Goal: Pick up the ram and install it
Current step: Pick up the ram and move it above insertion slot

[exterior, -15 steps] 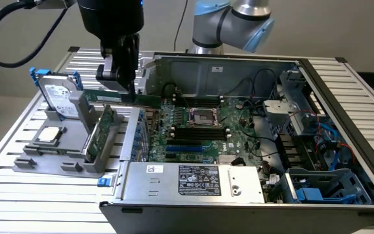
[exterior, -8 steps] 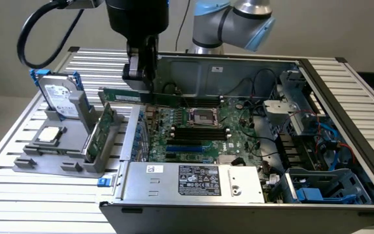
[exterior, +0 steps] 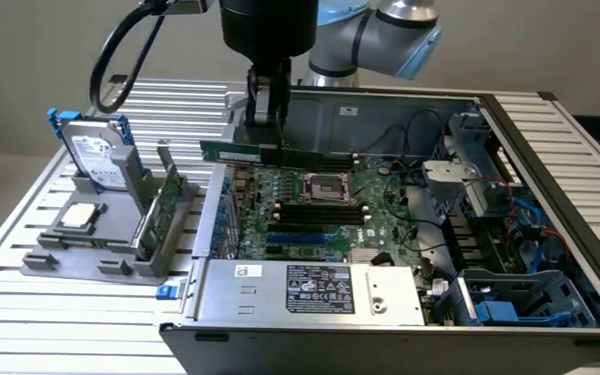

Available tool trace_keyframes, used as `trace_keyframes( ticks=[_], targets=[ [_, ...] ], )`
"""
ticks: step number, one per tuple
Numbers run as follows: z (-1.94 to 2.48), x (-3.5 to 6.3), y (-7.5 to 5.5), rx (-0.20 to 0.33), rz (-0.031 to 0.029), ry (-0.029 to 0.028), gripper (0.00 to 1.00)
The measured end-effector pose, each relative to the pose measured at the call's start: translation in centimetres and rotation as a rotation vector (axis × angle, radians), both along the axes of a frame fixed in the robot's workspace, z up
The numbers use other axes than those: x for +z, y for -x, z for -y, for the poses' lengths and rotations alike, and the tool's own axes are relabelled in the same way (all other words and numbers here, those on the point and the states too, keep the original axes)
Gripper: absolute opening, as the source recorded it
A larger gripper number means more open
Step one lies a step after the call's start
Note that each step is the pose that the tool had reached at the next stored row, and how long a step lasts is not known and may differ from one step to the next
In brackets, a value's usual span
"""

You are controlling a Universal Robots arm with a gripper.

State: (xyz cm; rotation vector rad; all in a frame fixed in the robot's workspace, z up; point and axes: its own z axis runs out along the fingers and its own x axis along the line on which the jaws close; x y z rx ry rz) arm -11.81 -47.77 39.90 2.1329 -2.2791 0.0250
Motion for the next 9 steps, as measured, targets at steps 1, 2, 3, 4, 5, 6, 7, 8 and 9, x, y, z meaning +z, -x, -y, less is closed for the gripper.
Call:
trace_keyframes(
  ticks=[1, 2, 3, 4, 5, 6, 7, 8, 9],
  targets=[
    [-0.02, 0.0, -0.4, 0.0, 0.0, -0.0004, 0.14],
    [-0.04, 0.0, -0.9, 0.0, 0.0, -0.0006, 0.14],
    [-0.05, 0.0, -1.3, 0.0, 0.0, -0.0011, 0.14],
    [-0.08, 0.0, -1.8, 0.0, 0.0, -0.0013, 0.14],
    [-0.13, -0.01, -2.2, 0.0, 0.0, -0.0016, 0.14],
    [-0.23, -0.06, -2.5, 0.0, 0.0002, -0.0019, 0.14],
    [-0.38, -0.16, -2.8, 0.0, 0.0004, -0.0021, 0.14],
    [-0.53, -0.29, -3.0, 0.0, 0.0005, -0.0025, 0.14],
    [-0.69, -0.41, -3.2, 0.0, 0.0007, -0.0032, 0.14]
  ],
)
